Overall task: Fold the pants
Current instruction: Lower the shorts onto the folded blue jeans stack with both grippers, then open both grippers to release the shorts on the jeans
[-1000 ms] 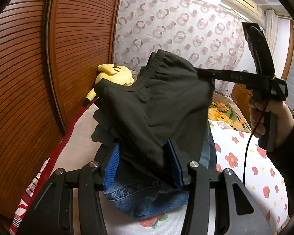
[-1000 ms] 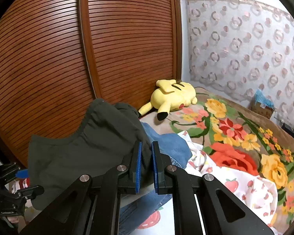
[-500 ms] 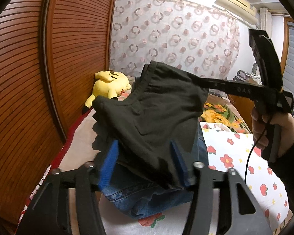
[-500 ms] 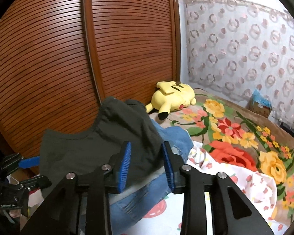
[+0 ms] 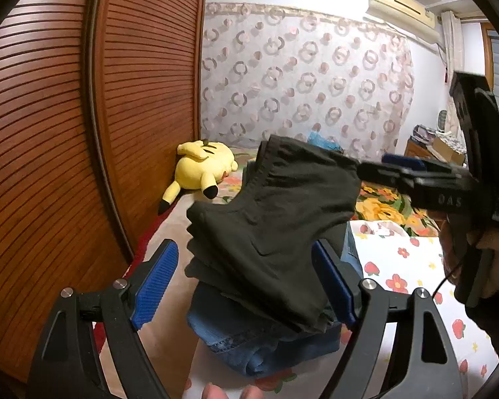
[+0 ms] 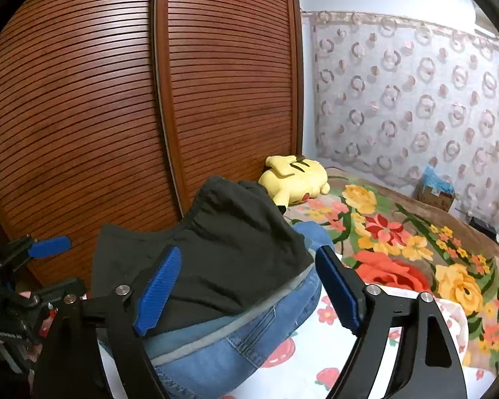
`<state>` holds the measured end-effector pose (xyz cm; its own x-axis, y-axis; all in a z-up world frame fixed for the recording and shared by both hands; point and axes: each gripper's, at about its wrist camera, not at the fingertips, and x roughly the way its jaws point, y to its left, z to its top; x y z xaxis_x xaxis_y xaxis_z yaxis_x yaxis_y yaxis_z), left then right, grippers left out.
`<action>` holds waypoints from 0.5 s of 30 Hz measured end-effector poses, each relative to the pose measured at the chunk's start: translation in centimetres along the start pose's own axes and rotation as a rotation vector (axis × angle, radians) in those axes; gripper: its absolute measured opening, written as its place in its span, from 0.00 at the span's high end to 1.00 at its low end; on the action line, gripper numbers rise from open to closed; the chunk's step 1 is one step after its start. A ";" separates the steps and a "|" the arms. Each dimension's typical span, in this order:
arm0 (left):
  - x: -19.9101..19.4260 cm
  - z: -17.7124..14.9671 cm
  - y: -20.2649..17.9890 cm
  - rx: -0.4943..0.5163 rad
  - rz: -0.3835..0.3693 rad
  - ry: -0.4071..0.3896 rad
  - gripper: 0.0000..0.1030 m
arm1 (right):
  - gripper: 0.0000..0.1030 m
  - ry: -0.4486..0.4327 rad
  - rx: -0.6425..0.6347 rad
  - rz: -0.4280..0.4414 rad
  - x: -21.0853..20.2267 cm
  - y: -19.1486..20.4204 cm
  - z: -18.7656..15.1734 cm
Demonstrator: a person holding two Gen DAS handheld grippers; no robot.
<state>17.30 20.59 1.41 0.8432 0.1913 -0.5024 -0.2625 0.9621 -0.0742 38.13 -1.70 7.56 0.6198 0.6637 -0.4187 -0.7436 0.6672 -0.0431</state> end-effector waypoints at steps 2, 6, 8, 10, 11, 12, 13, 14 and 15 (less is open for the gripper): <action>0.0 0.1 0.1 -0.001 -0.002 -0.003 0.20 | 0.16 0.002 -0.006 -0.013 -0.2 0.4 -0.3; -0.1 0.0 0.0 -0.001 0.007 -0.008 0.20 | 0.16 0.011 -0.009 -0.023 -0.4 1.1 -0.9; 0.1 -0.1 0.0 0.001 -0.001 0.003 0.20 | 0.16 0.019 0.003 -0.020 -0.4 1.2 -1.4; 0.4 -0.5 -0.4 0.006 0.002 0.028 0.20 | 0.16 0.028 0.009 -0.016 -0.5 1.2 -1.8; 0.5 -0.7 -0.5 0.007 0.007 0.034 0.20 | 0.16 0.030 0.011 -0.014 -0.5 1.3 -1.9; 0.6 -0.9 -0.6 0.004 0.006 0.038 0.20 | 0.16 0.032 0.011 -0.013 -0.6 1.4 -2.1; 0.6 -1.1 -0.7 0.000 -0.002 0.041 0.20 | 0.16 0.036 0.011 -0.014 -0.7 1.5 -2.3; 0.6 -1.2 -0.7 -0.004 -0.011 0.045 0.20 | 0.16 0.037 0.013 -0.014 -0.8 1.5 -2.4; 0.6 -1.3 -0.9 -0.007 -0.013 0.047 0.20 | 0.16 0.039 0.017 -0.013 -0.9 1.6 -2.5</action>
<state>17.38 19.61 0.05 0.8235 0.1697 -0.5413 -0.2555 0.9629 -0.0868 35.74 -2.07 5.58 0.6188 0.6418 -0.4530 -0.7312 0.6814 -0.0334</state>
